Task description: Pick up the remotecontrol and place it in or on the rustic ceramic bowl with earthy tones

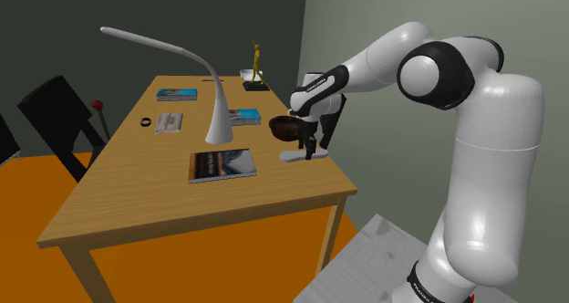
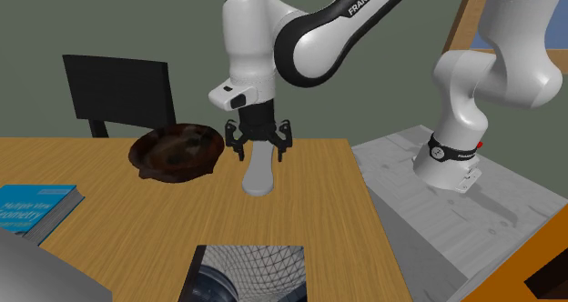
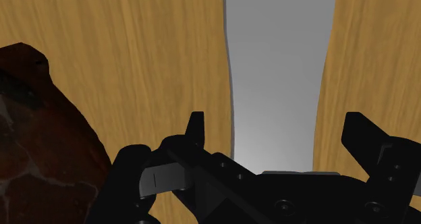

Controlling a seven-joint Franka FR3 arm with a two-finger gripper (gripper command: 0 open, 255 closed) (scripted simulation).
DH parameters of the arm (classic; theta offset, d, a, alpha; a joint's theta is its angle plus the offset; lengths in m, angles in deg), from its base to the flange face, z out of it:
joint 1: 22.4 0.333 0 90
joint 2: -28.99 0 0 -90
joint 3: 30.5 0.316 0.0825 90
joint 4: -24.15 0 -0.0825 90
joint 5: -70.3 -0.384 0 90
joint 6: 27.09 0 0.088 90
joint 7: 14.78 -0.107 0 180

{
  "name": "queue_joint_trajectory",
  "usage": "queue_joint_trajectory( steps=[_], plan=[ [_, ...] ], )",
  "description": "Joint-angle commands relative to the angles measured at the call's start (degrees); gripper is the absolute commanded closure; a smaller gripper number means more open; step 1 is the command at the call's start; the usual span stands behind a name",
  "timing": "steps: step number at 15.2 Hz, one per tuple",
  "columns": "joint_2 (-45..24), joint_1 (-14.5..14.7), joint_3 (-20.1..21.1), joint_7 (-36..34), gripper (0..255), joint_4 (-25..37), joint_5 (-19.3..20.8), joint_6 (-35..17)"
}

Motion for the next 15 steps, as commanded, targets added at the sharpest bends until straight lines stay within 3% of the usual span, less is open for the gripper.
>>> queue_joint_trajectory(
  steps=[1,6,7,15],
  plan=[
    [-0.2,0.0,0.0,0.1,0,-0.1,-0.1,-0.2],
    [-0.2,0.0,0.0,0.1,0,-0.1,-0.1,-0.2],
    [-0.1,0.0,0.0,0.0,255,-0.1,-0.1,-0.2],
    [-0.3,-0.1,0.0,0.1,255,0.0,-0.1,-0.2]
  ],
)
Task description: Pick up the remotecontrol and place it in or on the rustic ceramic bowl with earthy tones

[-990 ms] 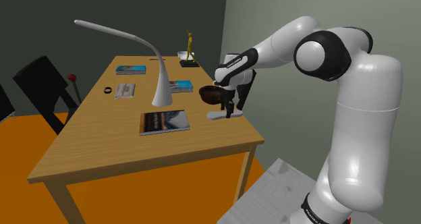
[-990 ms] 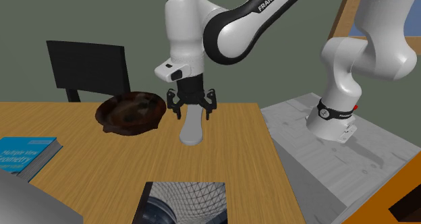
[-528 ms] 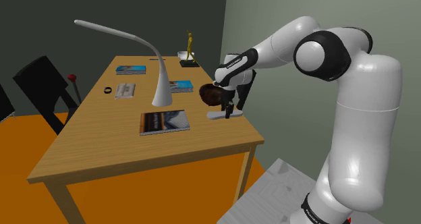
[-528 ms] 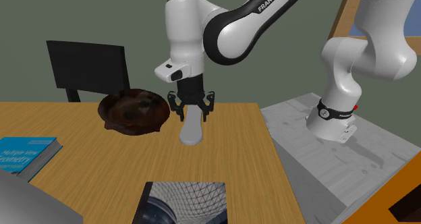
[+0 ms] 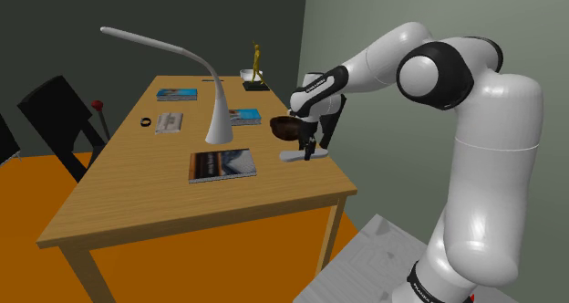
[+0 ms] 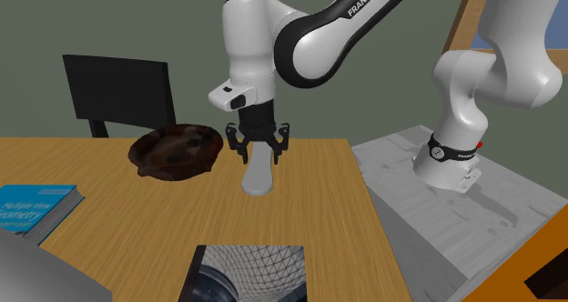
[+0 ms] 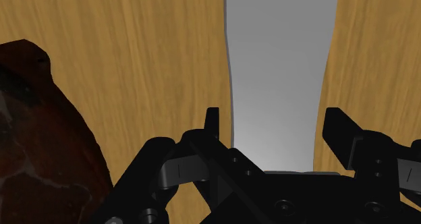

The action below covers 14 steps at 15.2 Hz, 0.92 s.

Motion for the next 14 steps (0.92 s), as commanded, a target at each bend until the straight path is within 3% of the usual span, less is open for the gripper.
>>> queue_joint_trajectory(
  steps=[1,14],
  plan=[
    [0.0,0.0,0.0,-0.1,255,-0.1,0.0,0.0],
    [5.1,0.7,-0.9,-2.2,255,4.1,3.1,8.8]
  ],
)
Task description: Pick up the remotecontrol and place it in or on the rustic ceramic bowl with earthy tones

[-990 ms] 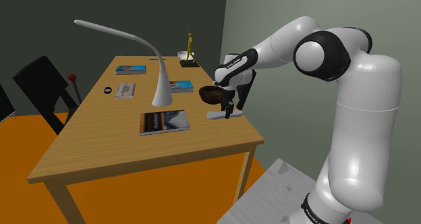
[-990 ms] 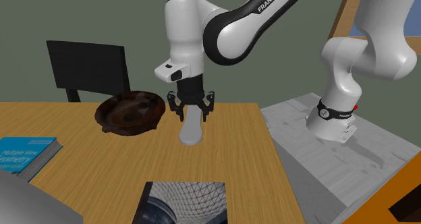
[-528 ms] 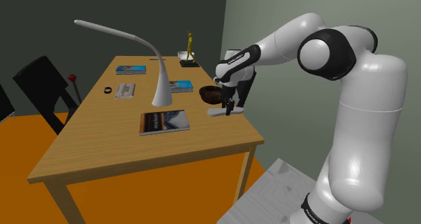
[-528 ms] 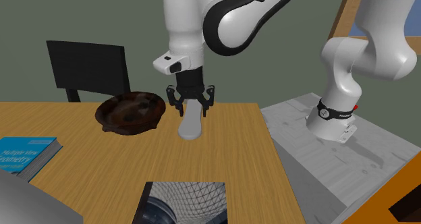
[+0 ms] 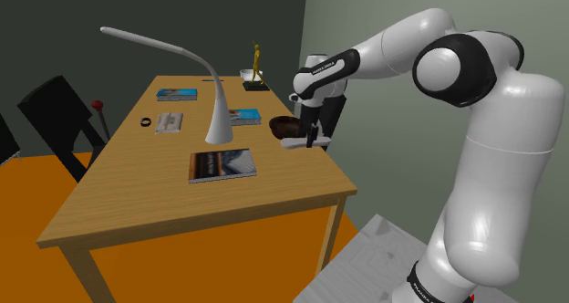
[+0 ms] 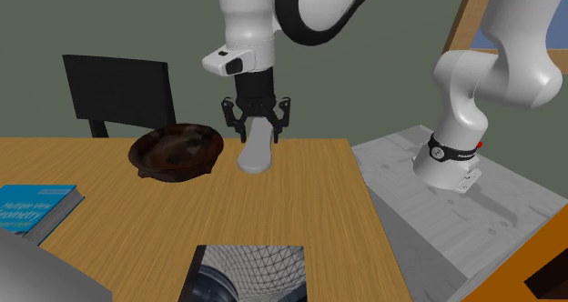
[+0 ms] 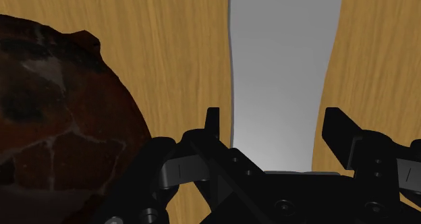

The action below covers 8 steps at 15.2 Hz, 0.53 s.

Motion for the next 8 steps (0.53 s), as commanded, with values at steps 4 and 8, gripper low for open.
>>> queue_joint_trajectory(
  steps=[4,8],
  plan=[
    [1.4,0.1,-0.2,-0.5,255,2.3,0.8,3.5],
    [2.4,0.2,-0.3,-0.9,255,4.2,1.4,6.3]
  ],
)
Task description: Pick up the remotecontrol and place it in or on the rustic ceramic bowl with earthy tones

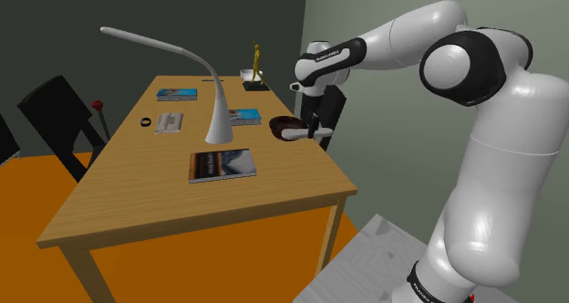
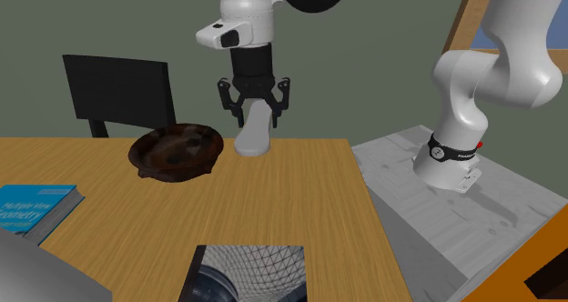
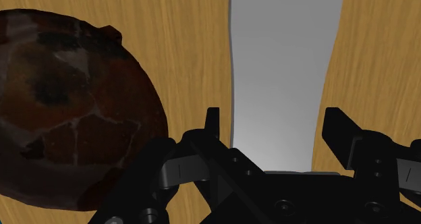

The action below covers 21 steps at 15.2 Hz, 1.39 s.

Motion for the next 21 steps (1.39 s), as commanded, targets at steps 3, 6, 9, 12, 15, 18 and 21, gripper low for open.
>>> queue_joint_trajectory(
  steps=[3,6,9,12,15,18,21],
  plan=[
    [1.0,0.1,-0.1,-0.4,255,2.0,0.6,2.9],
    [1.5,0.1,-0.1,-0.6,255,3.7,0.8,5.1],
    [1.9,0.1,-0.2,-0.8,255,5.6,1.1,7.3],
    [2.2,0.1,-0.2,-0.9,255,7.1,1.2,9.0],
    [-5.9,-2.0,-0.6,1.7,255,17.3,-2.3,12.0],
    [-14.5,-5.1,-0.5,3.6,255,29.3,-5.7,16.2],
    [-24.6,-9.6,0.4,4.5,255,44.9,-9.0,22.1]
  ],
)
